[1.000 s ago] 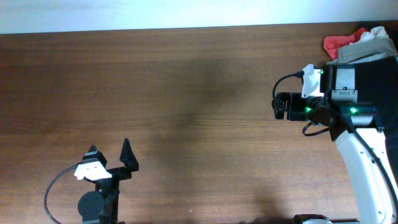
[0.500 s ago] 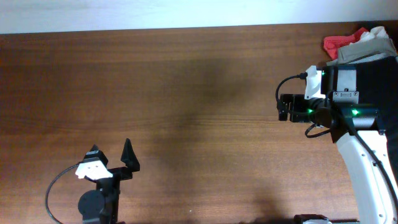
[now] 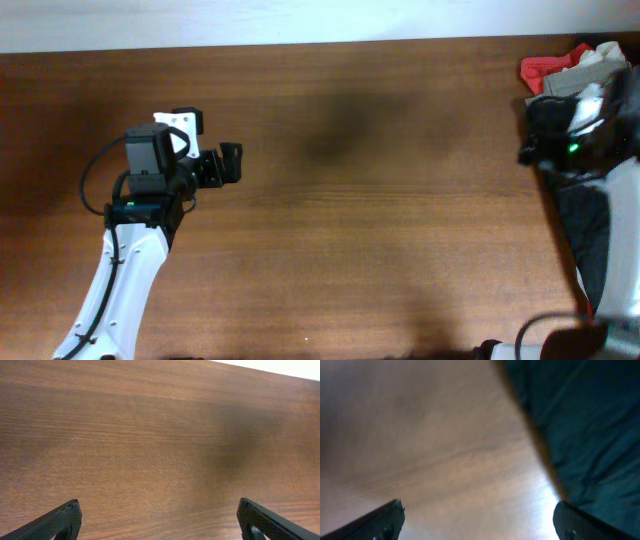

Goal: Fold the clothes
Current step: 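Reach the right gripper to the clothes stack and grasp the black shorts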

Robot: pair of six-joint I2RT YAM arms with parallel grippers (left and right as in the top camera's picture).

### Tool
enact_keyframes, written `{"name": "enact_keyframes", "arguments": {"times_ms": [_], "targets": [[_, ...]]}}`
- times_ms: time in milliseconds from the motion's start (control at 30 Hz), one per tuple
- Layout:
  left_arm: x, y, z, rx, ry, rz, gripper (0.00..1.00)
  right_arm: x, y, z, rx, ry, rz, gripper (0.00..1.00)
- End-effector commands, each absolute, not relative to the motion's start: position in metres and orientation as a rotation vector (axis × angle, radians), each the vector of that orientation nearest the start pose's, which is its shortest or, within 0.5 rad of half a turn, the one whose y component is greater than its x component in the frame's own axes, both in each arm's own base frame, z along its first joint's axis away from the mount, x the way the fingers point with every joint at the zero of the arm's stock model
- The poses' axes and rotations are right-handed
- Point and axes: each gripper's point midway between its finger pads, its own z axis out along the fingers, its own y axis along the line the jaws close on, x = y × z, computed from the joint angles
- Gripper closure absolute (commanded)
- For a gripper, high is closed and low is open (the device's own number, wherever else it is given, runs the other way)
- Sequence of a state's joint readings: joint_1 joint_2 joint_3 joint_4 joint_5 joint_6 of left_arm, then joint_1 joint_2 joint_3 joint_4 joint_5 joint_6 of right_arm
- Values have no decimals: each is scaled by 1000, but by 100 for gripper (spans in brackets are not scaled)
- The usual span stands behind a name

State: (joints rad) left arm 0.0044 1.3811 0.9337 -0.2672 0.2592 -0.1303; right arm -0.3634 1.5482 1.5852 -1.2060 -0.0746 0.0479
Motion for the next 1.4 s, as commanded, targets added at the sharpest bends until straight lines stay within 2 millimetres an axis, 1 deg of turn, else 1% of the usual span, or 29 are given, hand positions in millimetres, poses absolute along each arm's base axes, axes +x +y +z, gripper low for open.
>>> {"name": "enact_keyframes", "arguments": {"times_ms": [0,33,67,100,133,167,233,267,300,367,400,433,533,567,633,667,733,833,900,933,967,1000,1033,1067,1100,1133,1267,1300,1367], "targets": [[403,-42,169,-2,2274,-310,1,354,-150,220,630,2736,0,1],[401,-42,167,-4,2286,-310,1,360,-158,209,660,2774,10,1],[399,-42,165,-5,2296,-311,1,364,-167,187,697,2823,24,1],[398,-42,163,-7,2304,-311,1,364,-174,173,732,2852,33,1],[397,-42,161,-8,2314,-311,1,359,-186,160,798,2868,42,1],[396,-42,160,-9,2318,-311,1,354,-198,153,854,2871,46,1],[396,-42,159,-9,2323,-312,1,336,-229,137,1031,2851,69,1],[396,-42,159,-9,2323,-311,1,334,-236,132,1076,2821,144,0],[396,-42,159,-9,2322,-311,1,334,-237,124,1088,2832,174,8],[399,-42,158,-9,2317,-311,1,339,-226,106,1056,2889,220,8],[399,-42,156,-9,2321,-311,1,344,-218,96,1008,2930,234,10],[400,-42,149,-12,2338,-313,1,351,-205,83,936,2987,251,10],[403,-42,135,-16,2371,-316,1,360,-192,69,820,3049,252,8],[403,-44,135,-11,2371,-328,1,361,-192,64,823,3053,255,2],[404,-44,135,-11,2367,-328,1,361,-211,58,913,3023,148,1],[404,-44,135,-11,2367,-328,1,362,-217,57,924,3005,141,1],[404,-44,135,-11,2367,-329,1,367,-222,54,921,2984,131,11],[404,-51,138,10,2356,-377,1,373,-226,48,933,2962,121,11],[408,-51,142,14,2334,-374,1,372,-224,32,943,2993,138,11],[409,-51,144,16,2323,-374,1,370,-223,25,950,3010,145,16],[411,-51,145,18,2317,-373,1,370,-223,21,954,3014,149,25],[411,-51,145,18,2313,-372,1,373,-225,22,950,3003,144,40],[411,-51,146,18,2312,-372,1,374,-226,21,948,2998,141,44],[412,-51,146,19,2309,-372,1,375,-226,21,947,2995,140,52],[413,-51,146,20,2304,-372,1,375,-226,21,946,2995,139,80],[414,-51,147,20,2301,-372,1,375,-226,21,946,2994,138,96],[414,-51,147,20,2301,-372,1,374,-226,22,947,2997,141,96],[414,-51,147,20,2301,-372,1,373,-225,26,947,2998,142,96],[414,-51,147,20,2301,-372,1,375,-226,43,937,2973,129,96]]}}
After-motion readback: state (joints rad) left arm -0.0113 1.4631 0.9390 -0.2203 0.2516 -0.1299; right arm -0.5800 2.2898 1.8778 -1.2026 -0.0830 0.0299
